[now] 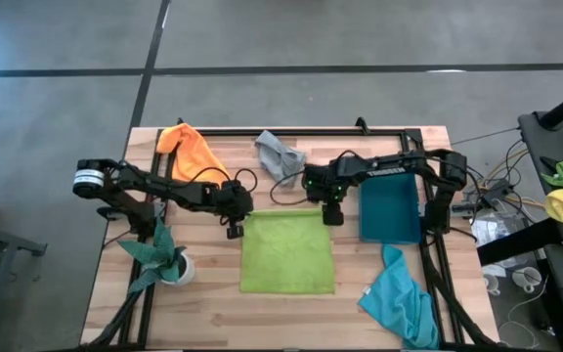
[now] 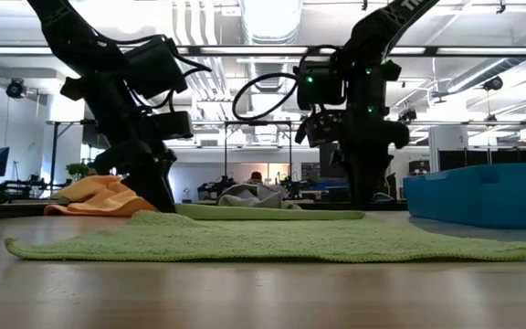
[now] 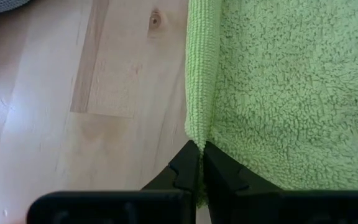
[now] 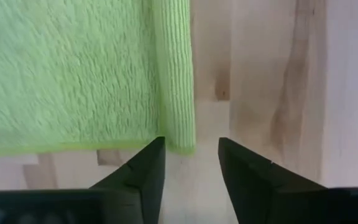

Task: Roll microfiber towels into tight, uniform cylinder then place into a basket
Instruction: Roll the green towel

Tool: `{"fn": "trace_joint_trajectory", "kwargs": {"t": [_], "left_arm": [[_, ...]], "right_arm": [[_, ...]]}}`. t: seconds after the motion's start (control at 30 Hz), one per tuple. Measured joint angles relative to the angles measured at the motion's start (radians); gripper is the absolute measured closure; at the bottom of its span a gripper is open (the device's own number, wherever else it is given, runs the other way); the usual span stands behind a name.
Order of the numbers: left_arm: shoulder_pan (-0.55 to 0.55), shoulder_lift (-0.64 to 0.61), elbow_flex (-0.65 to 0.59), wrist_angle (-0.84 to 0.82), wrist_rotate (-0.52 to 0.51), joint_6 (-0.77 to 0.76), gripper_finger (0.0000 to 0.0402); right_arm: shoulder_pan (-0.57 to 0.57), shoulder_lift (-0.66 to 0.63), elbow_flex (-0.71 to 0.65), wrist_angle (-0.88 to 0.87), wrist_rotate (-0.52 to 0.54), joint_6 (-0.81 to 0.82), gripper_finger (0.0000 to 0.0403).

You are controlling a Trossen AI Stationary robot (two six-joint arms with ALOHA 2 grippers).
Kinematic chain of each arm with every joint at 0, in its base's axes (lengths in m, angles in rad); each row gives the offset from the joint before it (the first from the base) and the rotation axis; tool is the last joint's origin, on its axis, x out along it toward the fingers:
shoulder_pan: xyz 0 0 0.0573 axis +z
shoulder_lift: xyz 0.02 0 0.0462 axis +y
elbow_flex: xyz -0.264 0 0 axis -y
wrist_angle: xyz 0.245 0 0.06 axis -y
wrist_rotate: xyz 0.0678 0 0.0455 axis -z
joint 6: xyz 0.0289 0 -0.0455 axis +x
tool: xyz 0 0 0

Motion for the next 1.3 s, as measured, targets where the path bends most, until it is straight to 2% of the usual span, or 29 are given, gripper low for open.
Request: {"fn": "trace_joint_trajectory", "kwargs": {"t": [0.17,0.4,0.7,0.93,1.13,1.3], "left_arm": [[0.0,0.0,0.0,0.0,0.0,0.0,0.04],[0.0,0.0,-0.002,-0.001,0.0,0.001,0.04],[0.007,0.0,-0.007,-0.006,-0.026,0.01,0.04],[0.01,0.0,-0.01,-0.005,-0.028,0.007,0.04],[0.011,0.0,-0.013,-0.007,-0.045,0.001,0.0401],[0.038,-0.024,0.013,-0.044,-0.116,0.024,0.0401]], "right_arm": [[-0.023,0.014,-0.013,0.028,-0.069,-0.022,0.0256],[-0.02,0.047,-0.037,0.068,-0.077,-0.045,0.0275],[-0.041,0.046,-0.023,0.071,-0.08,-0.058,0.0325],[-0.042,0.048,-0.036,0.092,-0.087,-0.072,0.0334],[-0.039,0.04,-0.036,0.106,0.005,-0.103,0.0386],[-0.042,0.02,-0.036,0.12,0.156,-0.128,0.0393]]}}
